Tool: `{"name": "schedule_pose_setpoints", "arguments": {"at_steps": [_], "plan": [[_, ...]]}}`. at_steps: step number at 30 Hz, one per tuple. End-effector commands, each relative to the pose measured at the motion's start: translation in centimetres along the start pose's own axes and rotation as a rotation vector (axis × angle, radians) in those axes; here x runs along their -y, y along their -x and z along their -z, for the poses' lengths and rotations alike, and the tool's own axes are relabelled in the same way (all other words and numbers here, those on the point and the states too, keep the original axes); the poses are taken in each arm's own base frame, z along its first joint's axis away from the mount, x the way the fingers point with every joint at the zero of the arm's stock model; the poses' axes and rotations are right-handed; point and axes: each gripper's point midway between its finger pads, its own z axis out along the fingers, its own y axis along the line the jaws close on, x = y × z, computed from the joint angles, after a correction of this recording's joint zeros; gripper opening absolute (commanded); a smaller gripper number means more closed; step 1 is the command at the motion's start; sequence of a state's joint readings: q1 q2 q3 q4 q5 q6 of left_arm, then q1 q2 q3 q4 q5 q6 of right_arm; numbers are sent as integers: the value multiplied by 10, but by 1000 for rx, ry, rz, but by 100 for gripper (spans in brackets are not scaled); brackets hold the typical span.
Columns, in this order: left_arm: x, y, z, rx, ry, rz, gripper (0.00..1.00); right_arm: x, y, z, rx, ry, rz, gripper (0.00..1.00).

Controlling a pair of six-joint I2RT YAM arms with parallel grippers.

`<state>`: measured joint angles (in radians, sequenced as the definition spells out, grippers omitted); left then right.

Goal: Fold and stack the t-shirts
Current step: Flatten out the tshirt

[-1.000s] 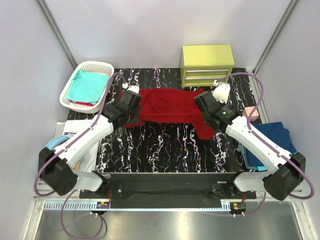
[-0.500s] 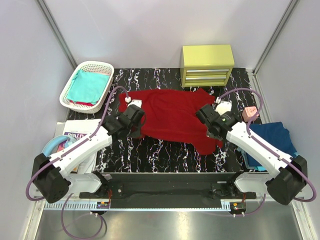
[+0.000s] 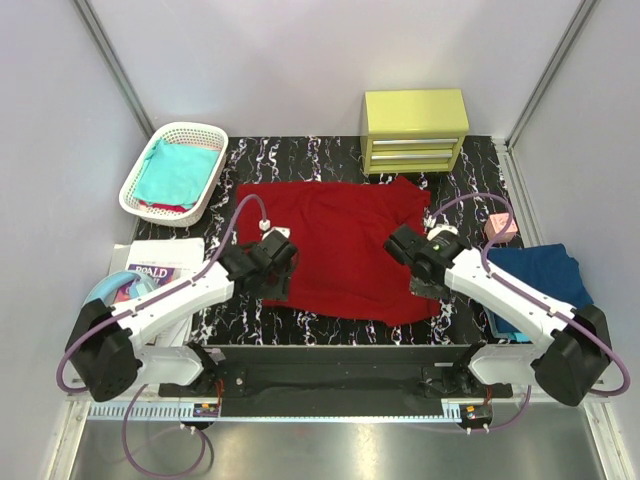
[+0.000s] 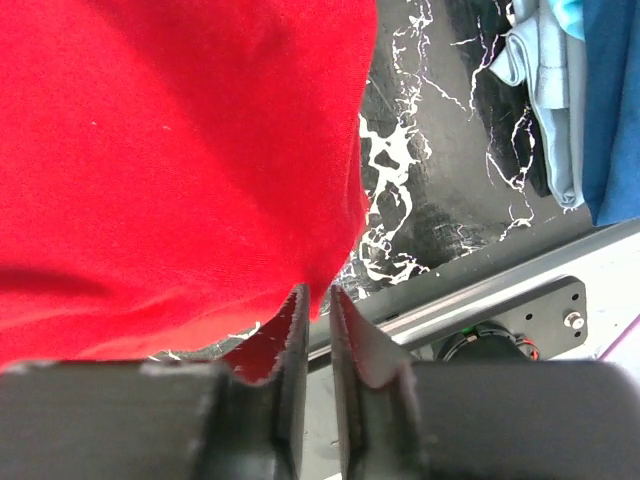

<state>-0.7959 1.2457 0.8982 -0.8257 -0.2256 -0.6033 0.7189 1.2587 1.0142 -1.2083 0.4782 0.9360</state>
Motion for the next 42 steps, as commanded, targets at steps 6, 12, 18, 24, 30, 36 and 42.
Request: {"name": "schedule_pose_setpoints", "arguments": {"at_steps": [6,12,18,24,30,36,42], "plan": [[4,52,40,205,-5,31,95,-9,62,50,202,92,-56,50],[-8,90,37,287,107,13,99,-34,95,43,292,83,43,54],[-20,131,7,258,101,99,99,-49,122,-10,156,86,-16,50],[-14,145,1,240,65,92,99,-59,118,-16,93,154,-1,44],[-17,106,-19,169,39,124,99,-47,73,-33,8,137,14,43],[0,74,-17,131,-16,85,98,-70,22,-14,10,208,94,41],[19,52,-16,122,-28,25,99,-90,-15,-21,-30,176,214,39]]}}
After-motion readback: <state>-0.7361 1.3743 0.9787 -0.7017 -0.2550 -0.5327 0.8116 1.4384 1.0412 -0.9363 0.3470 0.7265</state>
